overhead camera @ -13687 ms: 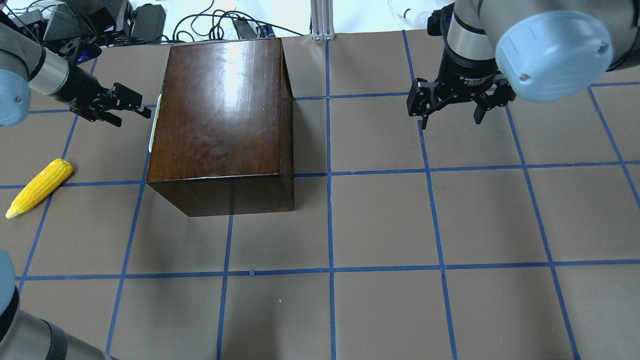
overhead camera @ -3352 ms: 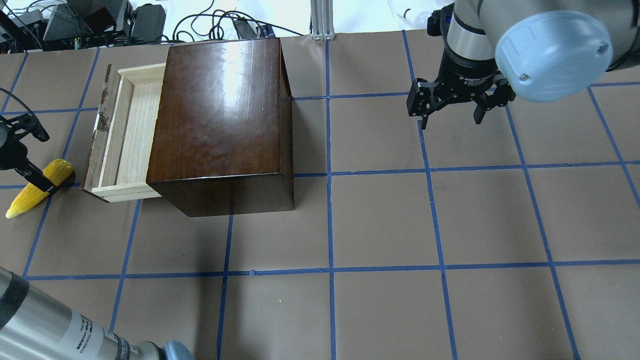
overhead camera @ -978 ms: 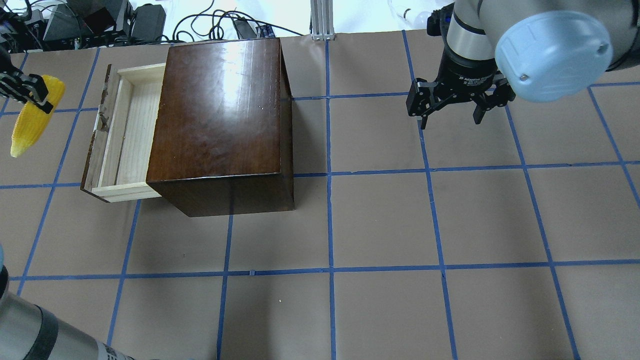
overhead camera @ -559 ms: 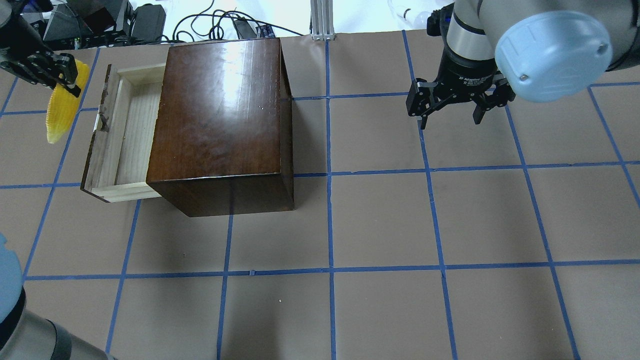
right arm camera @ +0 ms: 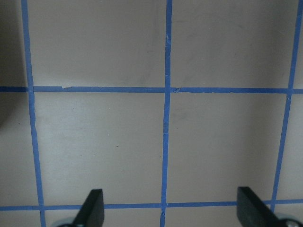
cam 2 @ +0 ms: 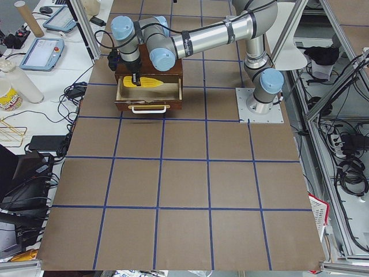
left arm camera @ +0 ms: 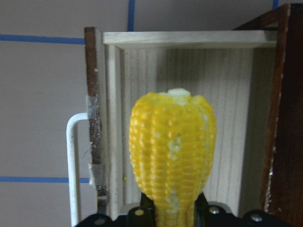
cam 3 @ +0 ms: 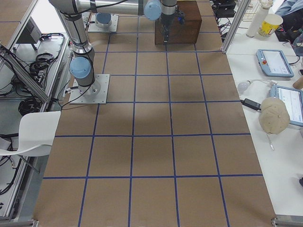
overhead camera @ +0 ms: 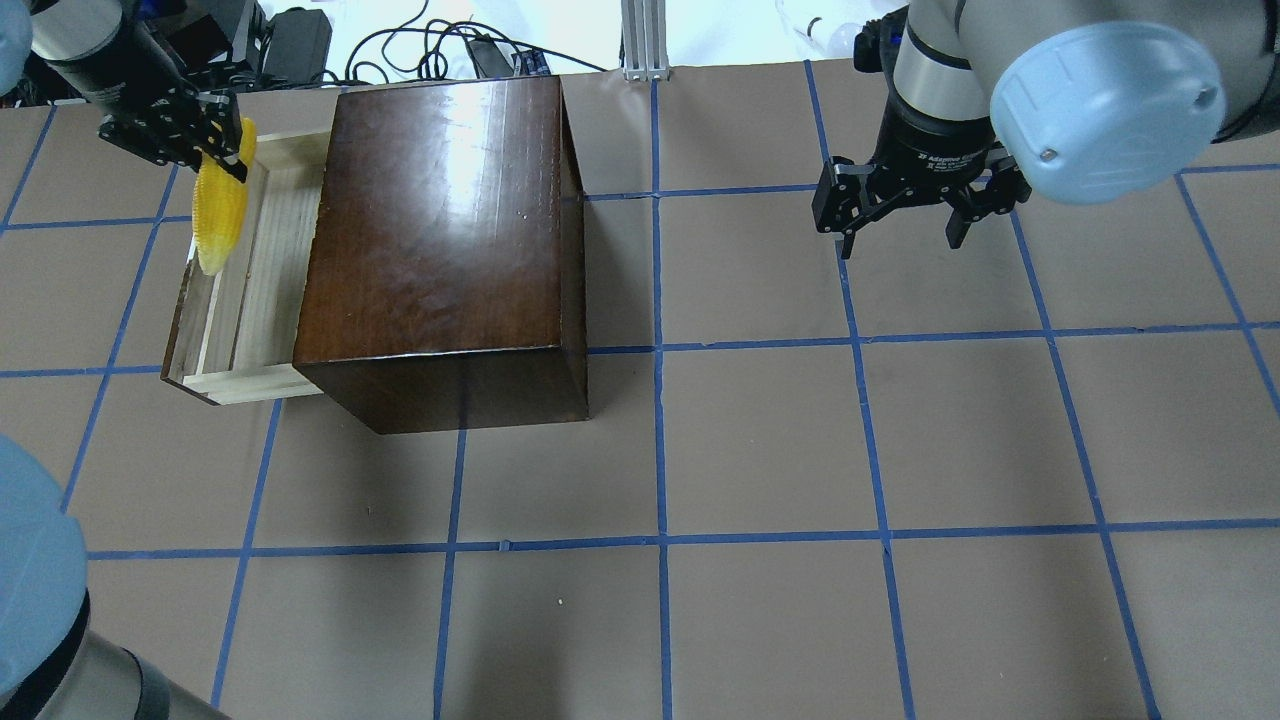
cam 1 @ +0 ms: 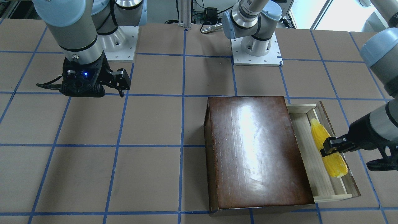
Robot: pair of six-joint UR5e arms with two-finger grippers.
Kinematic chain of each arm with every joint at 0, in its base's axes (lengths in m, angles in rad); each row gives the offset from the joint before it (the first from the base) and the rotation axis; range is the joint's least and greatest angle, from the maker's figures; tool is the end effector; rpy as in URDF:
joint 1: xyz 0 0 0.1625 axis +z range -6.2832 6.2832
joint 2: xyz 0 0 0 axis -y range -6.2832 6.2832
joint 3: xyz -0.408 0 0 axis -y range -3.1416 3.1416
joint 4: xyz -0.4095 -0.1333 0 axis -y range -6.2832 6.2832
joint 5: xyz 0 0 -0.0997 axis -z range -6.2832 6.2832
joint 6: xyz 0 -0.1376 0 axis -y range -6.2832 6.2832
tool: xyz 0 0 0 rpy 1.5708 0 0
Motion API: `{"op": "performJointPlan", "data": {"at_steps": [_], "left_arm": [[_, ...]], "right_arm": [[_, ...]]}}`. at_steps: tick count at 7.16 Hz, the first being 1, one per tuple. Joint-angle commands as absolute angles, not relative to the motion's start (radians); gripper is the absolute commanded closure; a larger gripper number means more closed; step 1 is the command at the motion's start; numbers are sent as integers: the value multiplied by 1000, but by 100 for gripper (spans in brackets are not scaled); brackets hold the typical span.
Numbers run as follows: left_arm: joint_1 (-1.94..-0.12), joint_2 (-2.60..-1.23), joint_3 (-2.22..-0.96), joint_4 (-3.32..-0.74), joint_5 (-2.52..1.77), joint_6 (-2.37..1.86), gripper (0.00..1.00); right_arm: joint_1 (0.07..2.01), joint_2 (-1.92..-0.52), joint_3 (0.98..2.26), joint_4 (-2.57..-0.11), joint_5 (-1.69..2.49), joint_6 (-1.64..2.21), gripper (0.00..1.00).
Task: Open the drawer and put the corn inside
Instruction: 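Lower the corn into the open drawer with the left gripper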
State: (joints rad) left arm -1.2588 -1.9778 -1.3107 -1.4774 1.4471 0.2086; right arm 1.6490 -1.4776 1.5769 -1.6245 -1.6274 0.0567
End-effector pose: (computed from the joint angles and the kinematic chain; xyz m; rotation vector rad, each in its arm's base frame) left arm 0.0592 -0.6732 0.3355 0.1604 -3.0039 -0.0298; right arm 0.1672 -0.5273 0.3864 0.0351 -3.0812 -0.0642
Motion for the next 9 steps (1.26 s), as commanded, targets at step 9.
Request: {"op": "performJointPlan", "data": {"at_steps": [9], "left_arm": [[-1244, -2040, -1387, -1437, 1437, 261, 82]], "right_arm": [[1649, -1479, 1577, -1624, -1631, 57, 0]]}}
